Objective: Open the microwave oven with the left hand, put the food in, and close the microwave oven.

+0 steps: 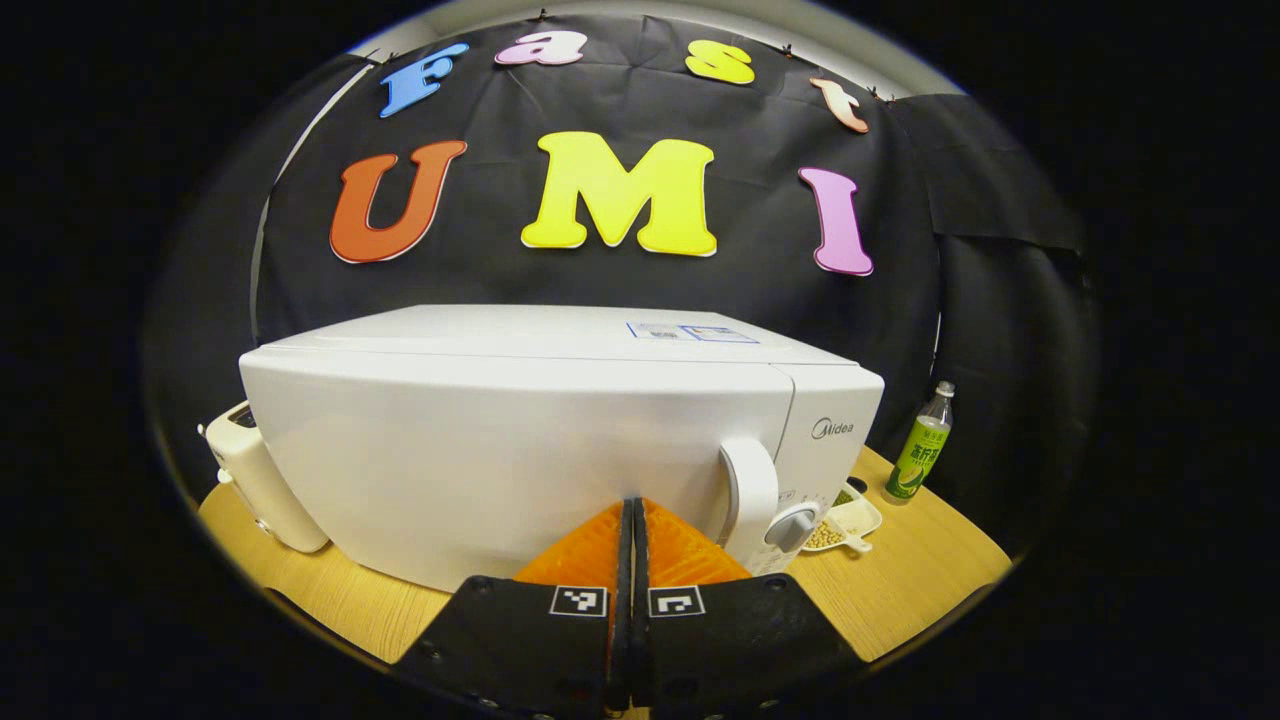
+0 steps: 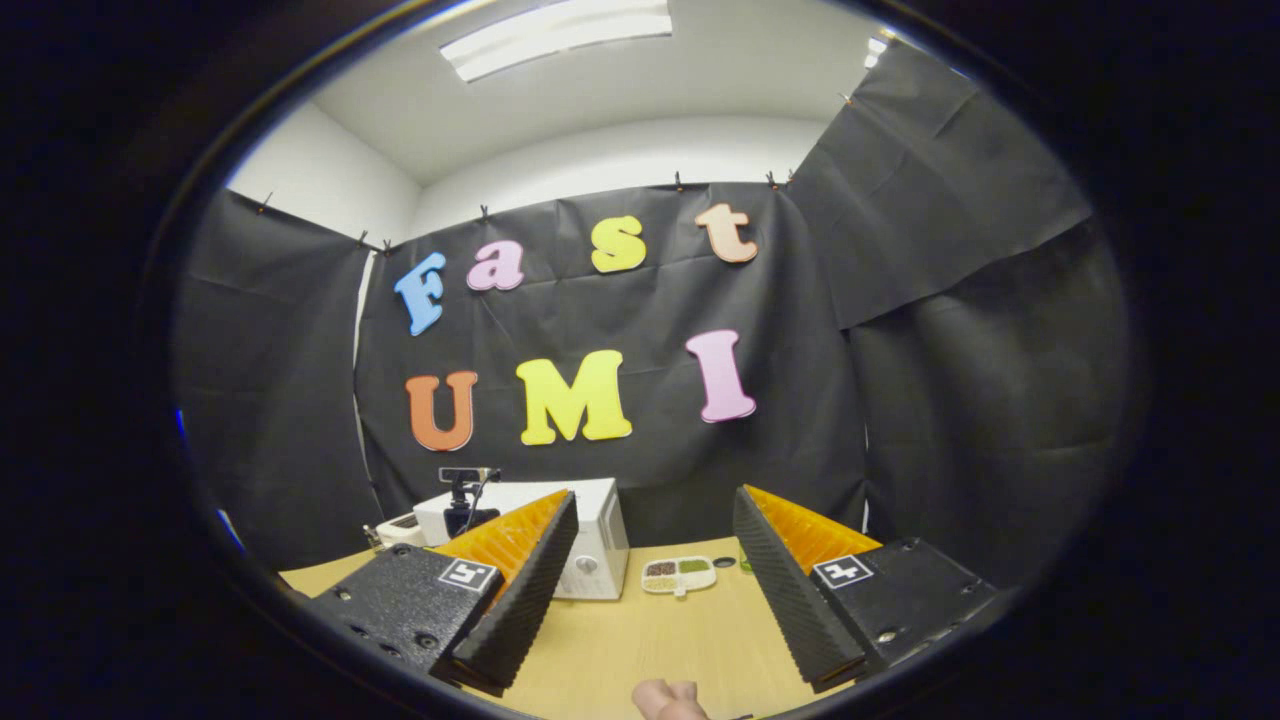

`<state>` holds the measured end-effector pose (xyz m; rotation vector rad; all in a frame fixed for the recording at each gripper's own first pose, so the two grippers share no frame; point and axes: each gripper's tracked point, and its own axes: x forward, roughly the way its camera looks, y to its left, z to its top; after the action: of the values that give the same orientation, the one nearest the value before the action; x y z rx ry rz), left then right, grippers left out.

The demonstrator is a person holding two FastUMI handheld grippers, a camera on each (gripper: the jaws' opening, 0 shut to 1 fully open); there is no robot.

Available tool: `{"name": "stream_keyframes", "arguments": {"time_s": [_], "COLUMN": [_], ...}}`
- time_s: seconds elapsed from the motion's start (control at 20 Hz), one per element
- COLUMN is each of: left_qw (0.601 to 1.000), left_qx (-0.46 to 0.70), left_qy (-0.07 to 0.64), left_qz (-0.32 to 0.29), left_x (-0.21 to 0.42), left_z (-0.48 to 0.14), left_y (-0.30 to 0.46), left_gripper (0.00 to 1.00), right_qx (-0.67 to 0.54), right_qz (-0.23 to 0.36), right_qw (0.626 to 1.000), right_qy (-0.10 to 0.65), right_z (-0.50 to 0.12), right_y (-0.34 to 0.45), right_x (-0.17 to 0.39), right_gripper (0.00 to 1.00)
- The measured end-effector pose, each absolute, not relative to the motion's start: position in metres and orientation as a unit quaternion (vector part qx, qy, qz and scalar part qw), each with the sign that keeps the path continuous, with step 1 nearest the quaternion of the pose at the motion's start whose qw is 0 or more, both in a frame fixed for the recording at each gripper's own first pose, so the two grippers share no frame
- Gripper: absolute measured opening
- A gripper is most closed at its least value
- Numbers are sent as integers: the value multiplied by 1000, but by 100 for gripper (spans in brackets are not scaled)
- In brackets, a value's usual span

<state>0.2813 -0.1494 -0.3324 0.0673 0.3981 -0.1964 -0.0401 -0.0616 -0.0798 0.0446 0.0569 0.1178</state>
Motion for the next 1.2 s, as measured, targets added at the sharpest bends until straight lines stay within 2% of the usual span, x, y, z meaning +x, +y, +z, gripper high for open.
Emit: {"name": "stream_keyframes", "arguments": {"time_s": [0.4, 0.45, 0.5, 0.55, 0.6, 1.05, 1.2], "left_qw": [976, 976, 977, 978, 979, 995, 997], "left_qx": [19, 19, 21, 28, 38, 17, 27], "left_qy": [194, 193, 189, 186, 179, 84, 66], "left_qz": [-98, -99, -97, -95, -87, -43, -20], "left_x": [211, 197, 183, 174, 158, 33, -3], "left_z": [-296, -289, -279, -270, -259, -101, -69], "left_y": [-129, -128, -125, -124, -118, -85, -60], "left_gripper": [0, 11, 38, 88, 96, 95, 95], "right_qx": [35, 37, 39, 41, 41, 46, 27], "right_qz": [56, 57, 58, 57, 54, 43, 11], "right_qw": [996, 996, 996, 996, 996, 996, 999], "right_qy": [52, 54, 58, 61, 63, 67, 41], "right_z": [-91, -93, -96, -98, -99, -80, -60], "right_y": [-45, -41, -38, -36, -36, -32, -47], "right_x": [-56, -58, -60, -60, -61, -71, -76], "right_gripper": [89, 89, 89, 100, 100, 99, 100]}}
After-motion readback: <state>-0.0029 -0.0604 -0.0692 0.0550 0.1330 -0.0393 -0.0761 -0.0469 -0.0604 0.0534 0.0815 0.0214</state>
